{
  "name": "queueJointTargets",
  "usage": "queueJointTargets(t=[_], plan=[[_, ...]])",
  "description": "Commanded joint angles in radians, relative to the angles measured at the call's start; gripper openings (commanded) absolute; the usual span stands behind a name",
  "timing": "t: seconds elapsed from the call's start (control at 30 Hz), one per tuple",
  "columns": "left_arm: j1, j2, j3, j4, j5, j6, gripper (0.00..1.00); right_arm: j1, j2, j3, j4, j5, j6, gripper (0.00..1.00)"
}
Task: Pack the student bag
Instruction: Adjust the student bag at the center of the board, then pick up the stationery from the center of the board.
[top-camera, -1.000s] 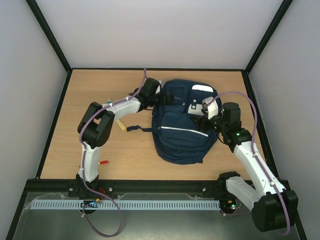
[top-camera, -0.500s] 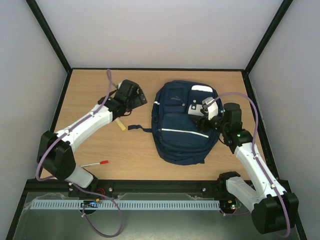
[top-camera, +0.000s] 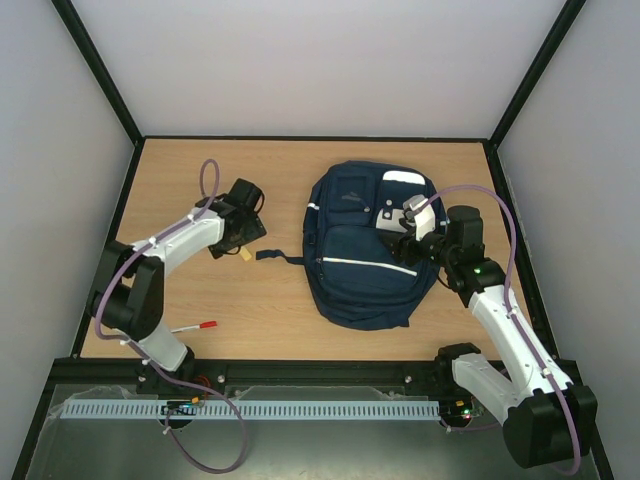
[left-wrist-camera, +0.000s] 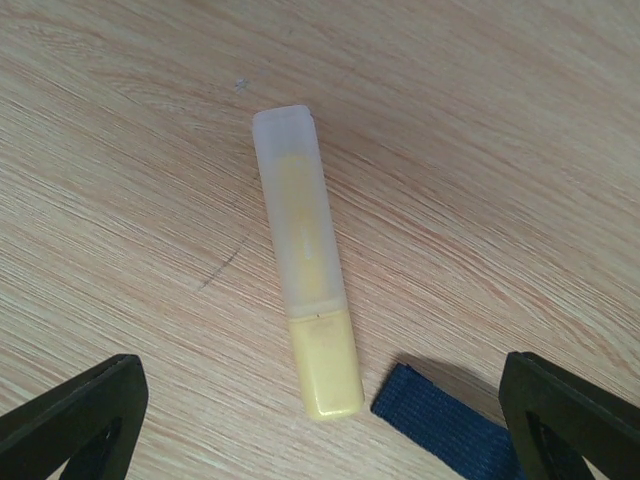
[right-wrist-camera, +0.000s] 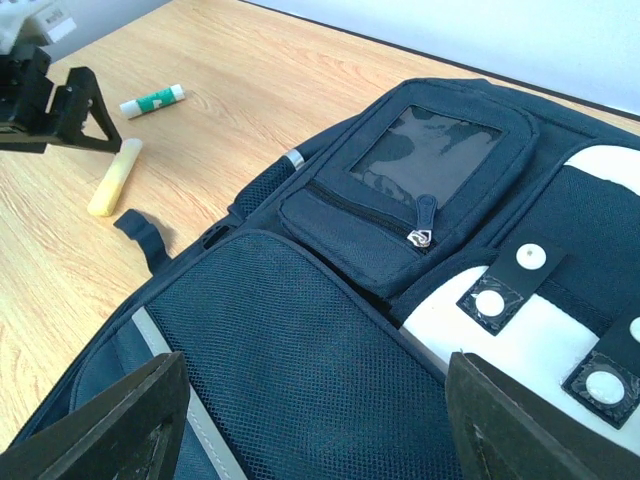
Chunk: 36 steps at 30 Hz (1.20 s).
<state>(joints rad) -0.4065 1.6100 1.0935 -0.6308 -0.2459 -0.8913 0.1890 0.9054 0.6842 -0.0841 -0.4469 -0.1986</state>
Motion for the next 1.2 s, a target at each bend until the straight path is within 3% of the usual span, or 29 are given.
queueJointTargets(t=[0.0,0.3,0.97,1.17], plan=[[0.014,0.067,0.047,-0.054,-0.023,-0.035,0.99,-0.005,-0.009,-0.002,-0.014,-0.030,-0.016,0.70],[0.033,0.173,0.107,-0.040,-0.030,-0.044,0.75,-0.006,-0.007,-0.004,-0.017,-0.034,-0.024,0.70],[0.086,0.280,0.084,0.039,0.050,-0.034,0.60,-0.006,0.009,-0.001,-0.023,-0.038,-0.031,0.70],[0.087,0.289,0.080,0.042,0.056,-0.030,0.49,-0.005,0.009,-0.001,-0.023,-0.038,-0.032,0.70]])
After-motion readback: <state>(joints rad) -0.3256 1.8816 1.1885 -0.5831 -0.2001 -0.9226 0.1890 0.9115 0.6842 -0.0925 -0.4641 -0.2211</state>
